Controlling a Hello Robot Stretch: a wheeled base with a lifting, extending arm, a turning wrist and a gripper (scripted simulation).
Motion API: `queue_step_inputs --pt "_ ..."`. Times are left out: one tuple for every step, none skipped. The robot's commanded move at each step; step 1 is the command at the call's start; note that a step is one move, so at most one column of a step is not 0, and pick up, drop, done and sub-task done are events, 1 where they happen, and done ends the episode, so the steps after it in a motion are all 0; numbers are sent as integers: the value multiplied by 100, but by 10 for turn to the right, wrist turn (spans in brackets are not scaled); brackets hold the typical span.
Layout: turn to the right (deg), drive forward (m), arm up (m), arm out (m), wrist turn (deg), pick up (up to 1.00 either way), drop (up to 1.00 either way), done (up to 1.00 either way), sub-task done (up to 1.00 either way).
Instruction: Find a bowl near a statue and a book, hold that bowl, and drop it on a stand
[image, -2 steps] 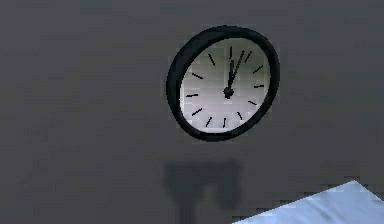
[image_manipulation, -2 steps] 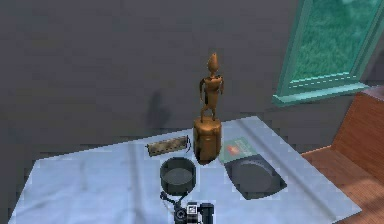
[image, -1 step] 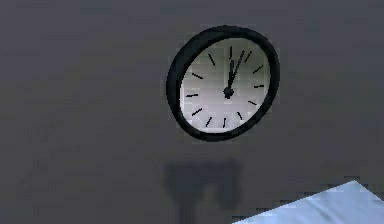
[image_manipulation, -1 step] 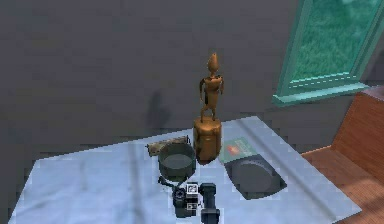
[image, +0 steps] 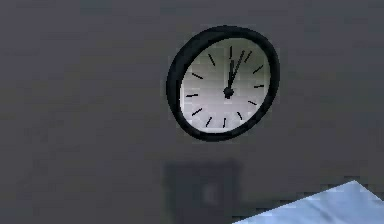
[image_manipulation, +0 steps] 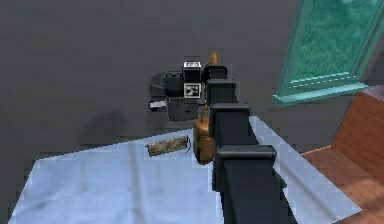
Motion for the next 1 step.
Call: queue_step_inputs --pt "0 0 0 0 -450 0 0 0 0"
